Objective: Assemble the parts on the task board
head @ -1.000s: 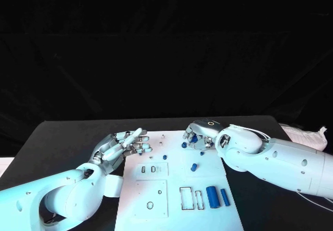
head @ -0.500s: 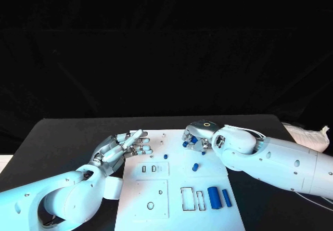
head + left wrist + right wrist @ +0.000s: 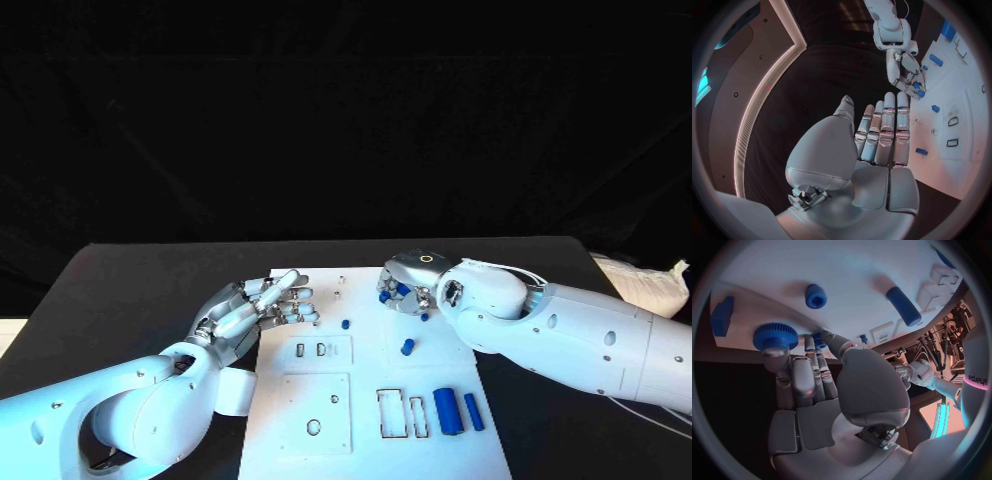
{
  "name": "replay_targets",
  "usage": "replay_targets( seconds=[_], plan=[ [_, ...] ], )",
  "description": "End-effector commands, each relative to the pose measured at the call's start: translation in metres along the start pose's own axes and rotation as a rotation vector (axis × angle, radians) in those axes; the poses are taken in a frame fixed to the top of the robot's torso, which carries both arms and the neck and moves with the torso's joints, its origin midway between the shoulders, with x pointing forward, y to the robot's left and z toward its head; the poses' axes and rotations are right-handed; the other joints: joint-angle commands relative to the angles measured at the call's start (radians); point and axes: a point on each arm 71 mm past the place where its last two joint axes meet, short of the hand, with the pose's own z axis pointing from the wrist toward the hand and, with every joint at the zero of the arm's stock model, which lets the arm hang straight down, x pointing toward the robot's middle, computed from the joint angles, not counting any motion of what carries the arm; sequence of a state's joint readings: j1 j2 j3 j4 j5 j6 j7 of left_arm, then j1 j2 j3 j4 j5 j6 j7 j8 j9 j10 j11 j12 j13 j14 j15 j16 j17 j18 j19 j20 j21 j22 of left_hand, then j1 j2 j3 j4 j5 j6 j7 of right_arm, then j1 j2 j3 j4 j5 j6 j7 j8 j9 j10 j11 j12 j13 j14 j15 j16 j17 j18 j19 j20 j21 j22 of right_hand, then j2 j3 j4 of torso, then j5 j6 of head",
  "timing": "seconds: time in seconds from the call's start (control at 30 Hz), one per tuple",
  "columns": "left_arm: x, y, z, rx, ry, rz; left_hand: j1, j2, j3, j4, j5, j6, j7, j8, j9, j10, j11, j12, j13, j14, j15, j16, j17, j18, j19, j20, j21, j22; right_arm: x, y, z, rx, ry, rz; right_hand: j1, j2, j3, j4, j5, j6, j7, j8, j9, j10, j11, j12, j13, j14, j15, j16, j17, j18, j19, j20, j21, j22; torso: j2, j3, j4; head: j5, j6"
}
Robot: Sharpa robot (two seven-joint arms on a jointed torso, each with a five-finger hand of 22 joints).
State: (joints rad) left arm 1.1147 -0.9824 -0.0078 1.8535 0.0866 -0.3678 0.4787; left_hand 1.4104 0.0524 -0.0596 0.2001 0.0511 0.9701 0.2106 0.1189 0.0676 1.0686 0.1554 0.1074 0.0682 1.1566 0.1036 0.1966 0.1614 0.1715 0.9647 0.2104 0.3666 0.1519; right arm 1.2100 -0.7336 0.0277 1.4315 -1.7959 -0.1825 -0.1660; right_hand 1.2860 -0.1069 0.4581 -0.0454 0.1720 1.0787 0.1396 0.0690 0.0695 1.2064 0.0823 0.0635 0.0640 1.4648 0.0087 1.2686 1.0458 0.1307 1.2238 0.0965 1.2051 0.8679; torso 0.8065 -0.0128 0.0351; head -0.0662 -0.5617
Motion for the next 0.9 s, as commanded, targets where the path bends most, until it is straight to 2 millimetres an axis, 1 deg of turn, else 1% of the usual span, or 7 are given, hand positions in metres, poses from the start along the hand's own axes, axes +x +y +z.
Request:
replay_targets(
  seconds=[0.03, 0.23, 0.47, 0.6, 0.67, 0.8, 0.9],
  plan=[
    [0.002, -0.001, 0.000, 0.000, 0.021, -0.013, 0.013, 0.000, -0.005, 0.000, 0.002, 0.007, -0.001, -0.007, -0.001, 0.009, 0.000, -0.005, 0.000, 0.003, 0.000, -0.004, 0.002, 0.012, 0.006, 0.002, 0.003, 0.000, 0.002, 0.001, 0.000, -0.007, 0.017, -0.017, 0.008, 0.000, 0.000, 0.009, -0.006, 0.012, 0.000, 0.001, 0.002, 0.014, -0.003, 0.002, 0.001, 0.057, -0.008, 0.022, 0.027, -0.012, 0.014, 0.000, 0.022, 0.033, 0.003, -0.0002, 0.0007, -0.001, 0.000],
    [0.002, 0.000, 0.000, -0.004, 0.019, -0.011, 0.016, 0.001, -0.005, -0.003, 0.002, 0.007, -0.001, -0.008, -0.002, 0.009, 0.000, -0.007, 0.000, 0.003, 0.000, -0.006, 0.003, 0.012, 0.006, 0.002, 0.003, -0.001, -0.001, 0.004, 0.000, -0.022, -0.019, -0.006, 0.016, 0.013, 0.006, 0.020, -0.008, 0.046, -0.007, 0.011, 0.009, 0.048, -0.013, 0.006, 0.004, 0.056, -0.015, 0.058, 0.069, -0.021, 0.039, -0.005, 0.066, 0.097, 0.007, 0.0000, 0.0016, -0.002, 0.003],
    [0.001, 0.000, 0.000, -0.007, 0.016, -0.010, 0.017, 0.001, -0.005, -0.005, 0.002, 0.007, 0.000, -0.010, -0.002, 0.008, 0.000, -0.009, -0.001, 0.003, 0.000, -0.007, 0.003, 0.011, 0.006, 0.002, 0.003, -0.001, -0.008, 0.009, -0.002, -0.038, -0.109, 0.035, 0.031, 0.035, 0.016, 0.026, -0.038, 0.082, -0.016, 0.021, 0.021, 0.088, -0.025, 0.010, 0.008, 0.053, -0.026, 0.079, 0.091, -0.027, 0.053, -0.011, 0.096, 0.141, 0.009, -0.0007, 0.0035, -0.002, 0.009],
    [0.000, 0.000, 0.000, -0.009, 0.013, -0.008, 0.018, 0.002, -0.005, -0.006, 0.002, 0.006, 0.001, -0.011, -0.002, 0.007, 0.001, -0.010, -0.001, 0.003, 0.000, -0.008, 0.004, 0.011, 0.006, 0.002, 0.002, -0.001, -0.013, 0.011, -0.002, -0.025, -0.146, 0.061, 0.029, 0.036, 0.015, 0.031, -0.045, 0.088, -0.018, 0.021, 0.025, 0.098, -0.028, 0.008, 0.009, 0.051, -0.028, 0.083, 0.093, -0.028, 0.054, -0.012, 0.102, 0.150, 0.011, -0.0007, 0.0047, -0.002, 0.015],
    [0.000, 0.000, 0.001, -0.011, 0.012, -0.008, 0.019, 0.002, -0.005, -0.007, 0.002, 0.005, 0.002, -0.012, -0.002, 0.007, 0.001, -0.012, -0.001, 0.003, 0.000, -0.009, 0.005, 0.011, 0.006, 0.002, 0.002, -0.002, -0.014, 0.012, 0.000, -0.016, -0.160, 0.071, 0.025, 0.035, 0.014, 0.035, -0.048, 0.088, -0.018, 0.020, 0.026, 0.099, -0.028, 0.006, 0.008, 0.050, -0.029, 0.085, 0.094, -0.028, 0.054, -0.013, 0.104, 0.152, 0.011, -0.0010, 0.0057, -0.003, 0.016],
    [0.000, 0.000, 0.001, -0.012, 0.010, -0.007, 0.019, 0.002, -0.005, -0.007, 0.002, 0.005, 0.002, -0.012, -0.002, 0.007, 0.001, -0.012, -0.001, 0.003, 0.000, -0.009, 0.005, 0.011, 0.006, 0.002, 0.002, -0.002, -0.017, 0.016, 0.006, -0.002, -0.179, 0.082, 0.022, 0.033, 0.012, 0.039, -0.050, 0.087, -0.018, 0.018, 0.027, 0.099, -0.028, 0.004, 0.008, 0.050, -0.029, 0.087, 0.097, -0.029, 0.055, -0.012, 0.107, 0.157, 0.013, -0.0007, 0.0049, -0.001, 0.017],
    [-0.001, 0.000, 0.001, -0.013, 0.010, -0.007, 0.019, 0.002, -0.005, -0.007, 0.002, 0.005, 0.002, -0.012, -0.002, 0.007, 0.001, -0.012, -0.001, 0.003, 0.000, -0.009, 0.005, 0.011, 0.006, 0.002, 0.002, -0.002, -0.020, 0.021, 0.012, 0.001, -0.191, 0.088, 0.021, 0.034, 0.013, 0.041, -0.050, 0.086, -0.018, 0.017, 0.027, 0.098, -0.028, 0.003, 0.007, 0.050, -0.029, 0.088, 0.097, -0.029, 0.055, -0.012, 0.109, 0.158, 0.014, -0.0014, 0.0070, -0.003, 0.018]
  ],
)
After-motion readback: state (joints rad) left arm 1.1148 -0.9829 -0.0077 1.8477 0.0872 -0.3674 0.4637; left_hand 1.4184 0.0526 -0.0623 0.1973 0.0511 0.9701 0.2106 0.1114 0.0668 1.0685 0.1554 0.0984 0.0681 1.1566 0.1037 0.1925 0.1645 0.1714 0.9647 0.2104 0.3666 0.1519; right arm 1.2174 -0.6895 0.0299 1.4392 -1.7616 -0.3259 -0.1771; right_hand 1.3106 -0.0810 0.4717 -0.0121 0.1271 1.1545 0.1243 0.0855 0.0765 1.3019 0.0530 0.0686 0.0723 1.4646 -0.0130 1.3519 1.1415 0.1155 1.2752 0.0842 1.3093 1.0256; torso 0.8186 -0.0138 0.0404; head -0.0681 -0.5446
